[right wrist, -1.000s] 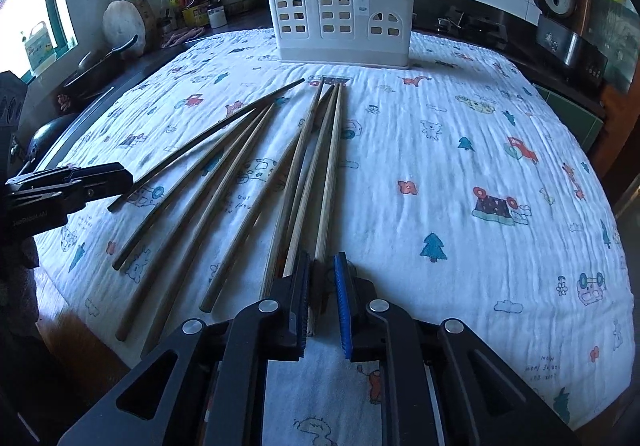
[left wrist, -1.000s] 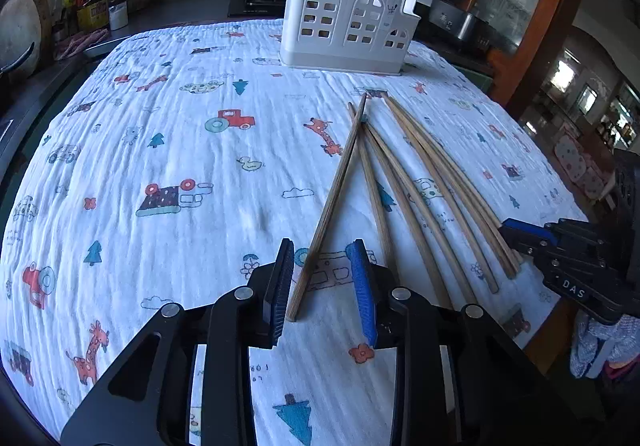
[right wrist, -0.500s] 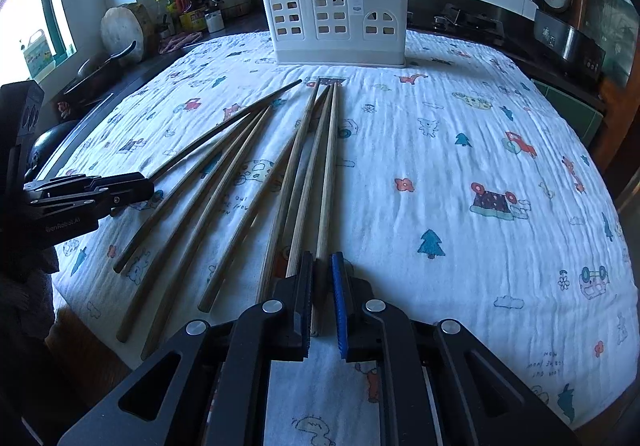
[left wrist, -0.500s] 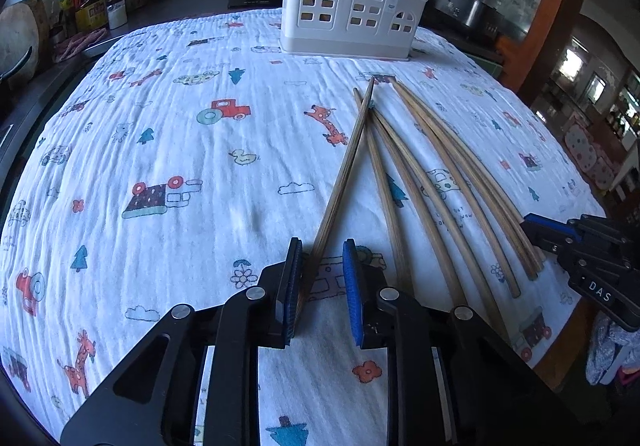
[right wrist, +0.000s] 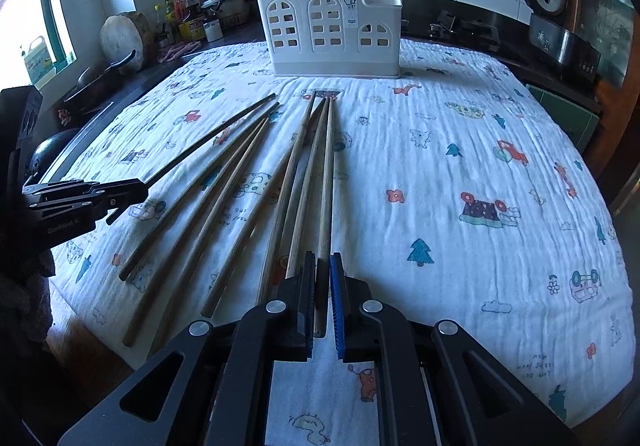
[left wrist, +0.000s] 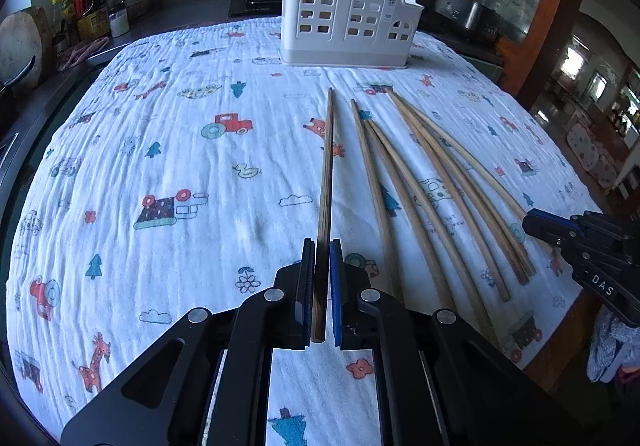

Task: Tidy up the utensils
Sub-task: 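Lift both held chopsticks and carry them over the white holder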

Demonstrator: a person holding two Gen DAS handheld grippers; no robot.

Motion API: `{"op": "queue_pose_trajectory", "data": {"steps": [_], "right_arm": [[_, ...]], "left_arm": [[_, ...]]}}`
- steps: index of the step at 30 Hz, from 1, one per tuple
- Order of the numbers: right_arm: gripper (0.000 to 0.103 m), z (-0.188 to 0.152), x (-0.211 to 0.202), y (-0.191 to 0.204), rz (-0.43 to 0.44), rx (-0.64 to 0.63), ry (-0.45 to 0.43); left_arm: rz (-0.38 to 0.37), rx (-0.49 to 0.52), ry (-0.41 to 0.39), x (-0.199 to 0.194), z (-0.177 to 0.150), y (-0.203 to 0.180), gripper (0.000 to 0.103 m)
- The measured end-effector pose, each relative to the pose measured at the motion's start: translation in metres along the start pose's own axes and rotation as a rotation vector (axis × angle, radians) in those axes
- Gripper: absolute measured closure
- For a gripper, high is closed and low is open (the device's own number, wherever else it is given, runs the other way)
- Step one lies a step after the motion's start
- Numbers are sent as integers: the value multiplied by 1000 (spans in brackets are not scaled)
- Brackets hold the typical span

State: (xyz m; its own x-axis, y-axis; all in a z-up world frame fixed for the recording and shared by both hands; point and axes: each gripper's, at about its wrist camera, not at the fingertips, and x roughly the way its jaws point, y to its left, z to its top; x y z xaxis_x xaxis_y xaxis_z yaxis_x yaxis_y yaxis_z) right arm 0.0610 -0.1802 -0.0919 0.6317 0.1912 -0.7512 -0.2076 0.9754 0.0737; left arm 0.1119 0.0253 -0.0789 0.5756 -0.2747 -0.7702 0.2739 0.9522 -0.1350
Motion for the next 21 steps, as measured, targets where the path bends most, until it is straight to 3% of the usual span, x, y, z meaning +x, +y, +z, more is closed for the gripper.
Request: {"op": "queue_pose_trajectory", "data": {"steps": [12,21], "right_arm": [[95,49,-45,1,-14,-59,-146],[96,85,-51,5,-7,-87,-203]], "left_arm": [[-49,20,-122,-47,37,-8,97],[-71,31,-181,-59,69,-11,97]]}}
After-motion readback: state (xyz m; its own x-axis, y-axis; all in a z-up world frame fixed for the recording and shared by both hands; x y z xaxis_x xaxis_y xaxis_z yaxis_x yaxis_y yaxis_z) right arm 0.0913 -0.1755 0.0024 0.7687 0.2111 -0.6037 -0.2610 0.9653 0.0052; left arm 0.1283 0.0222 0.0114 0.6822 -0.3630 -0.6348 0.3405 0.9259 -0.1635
